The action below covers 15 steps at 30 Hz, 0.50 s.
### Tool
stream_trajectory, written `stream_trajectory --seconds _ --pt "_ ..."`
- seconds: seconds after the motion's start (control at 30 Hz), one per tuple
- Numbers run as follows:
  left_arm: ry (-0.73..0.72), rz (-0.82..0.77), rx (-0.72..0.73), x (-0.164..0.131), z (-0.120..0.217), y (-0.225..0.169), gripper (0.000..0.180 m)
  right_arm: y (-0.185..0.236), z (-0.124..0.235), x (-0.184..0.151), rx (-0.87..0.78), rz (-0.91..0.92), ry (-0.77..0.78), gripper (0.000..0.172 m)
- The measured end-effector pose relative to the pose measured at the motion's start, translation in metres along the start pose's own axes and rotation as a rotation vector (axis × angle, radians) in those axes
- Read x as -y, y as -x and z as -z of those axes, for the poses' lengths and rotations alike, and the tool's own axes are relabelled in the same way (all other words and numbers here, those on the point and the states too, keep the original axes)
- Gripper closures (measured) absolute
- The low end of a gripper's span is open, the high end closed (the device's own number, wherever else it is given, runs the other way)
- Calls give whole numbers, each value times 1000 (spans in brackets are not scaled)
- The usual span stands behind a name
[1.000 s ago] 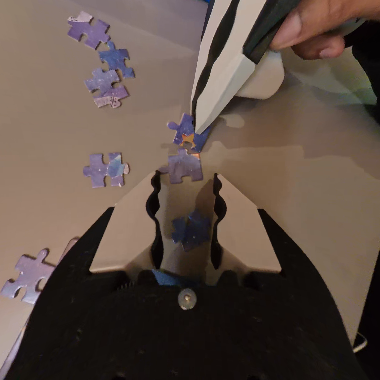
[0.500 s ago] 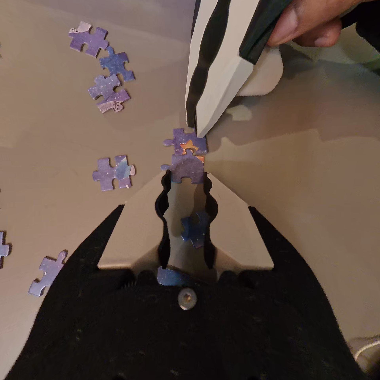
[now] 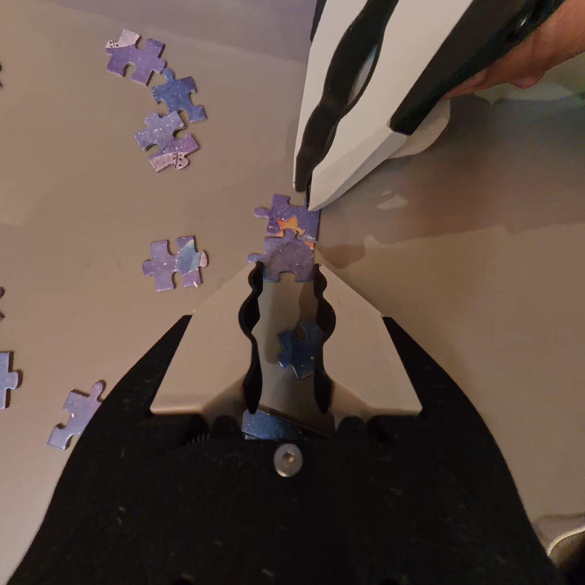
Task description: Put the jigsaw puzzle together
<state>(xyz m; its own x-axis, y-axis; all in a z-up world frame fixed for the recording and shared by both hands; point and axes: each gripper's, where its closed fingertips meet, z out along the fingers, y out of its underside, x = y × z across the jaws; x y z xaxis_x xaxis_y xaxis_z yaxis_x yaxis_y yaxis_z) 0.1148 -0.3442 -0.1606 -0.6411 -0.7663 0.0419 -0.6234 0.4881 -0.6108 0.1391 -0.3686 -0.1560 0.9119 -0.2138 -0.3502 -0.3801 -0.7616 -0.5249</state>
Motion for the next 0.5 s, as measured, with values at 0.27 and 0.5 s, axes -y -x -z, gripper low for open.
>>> stream_trajectory --seconds 0.27,0.5 --pt "-7 0 -7 0 0 0 150 9 6 15 -19 259 -93 164" --pt "-10 -7 -10 0 0 0 150 14 0 17 -21 383 -116 166"
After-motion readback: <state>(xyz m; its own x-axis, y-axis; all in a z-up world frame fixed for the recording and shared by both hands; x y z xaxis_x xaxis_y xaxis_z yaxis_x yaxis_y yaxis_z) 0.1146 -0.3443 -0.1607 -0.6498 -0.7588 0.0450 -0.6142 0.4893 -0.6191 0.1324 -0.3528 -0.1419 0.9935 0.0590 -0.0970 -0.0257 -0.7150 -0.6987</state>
